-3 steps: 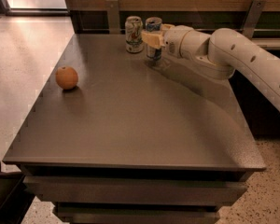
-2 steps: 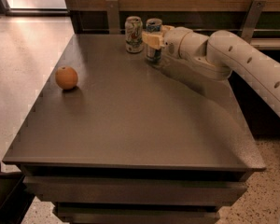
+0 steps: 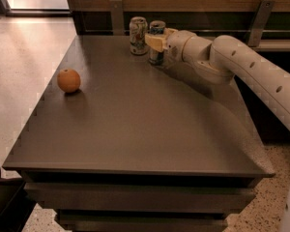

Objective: Move redbull can near 7up can

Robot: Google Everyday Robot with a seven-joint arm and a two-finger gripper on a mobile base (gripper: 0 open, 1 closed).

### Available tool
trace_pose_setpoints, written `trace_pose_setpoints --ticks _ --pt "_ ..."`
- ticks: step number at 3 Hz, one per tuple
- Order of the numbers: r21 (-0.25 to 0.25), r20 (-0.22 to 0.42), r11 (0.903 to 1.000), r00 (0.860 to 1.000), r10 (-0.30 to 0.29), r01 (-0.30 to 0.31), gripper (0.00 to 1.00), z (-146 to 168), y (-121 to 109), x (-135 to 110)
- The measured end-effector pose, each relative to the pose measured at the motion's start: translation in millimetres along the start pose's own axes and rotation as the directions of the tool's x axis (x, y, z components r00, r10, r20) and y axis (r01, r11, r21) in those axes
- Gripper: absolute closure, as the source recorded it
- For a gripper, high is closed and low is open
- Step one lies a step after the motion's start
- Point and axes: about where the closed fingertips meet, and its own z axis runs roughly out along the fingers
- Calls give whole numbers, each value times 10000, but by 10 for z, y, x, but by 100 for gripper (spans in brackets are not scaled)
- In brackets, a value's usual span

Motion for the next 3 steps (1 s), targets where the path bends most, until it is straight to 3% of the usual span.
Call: trace_pose_setpoints --ticks 3 --pt "-118 17 9999 10000 11 -11 13 59 67 -8"
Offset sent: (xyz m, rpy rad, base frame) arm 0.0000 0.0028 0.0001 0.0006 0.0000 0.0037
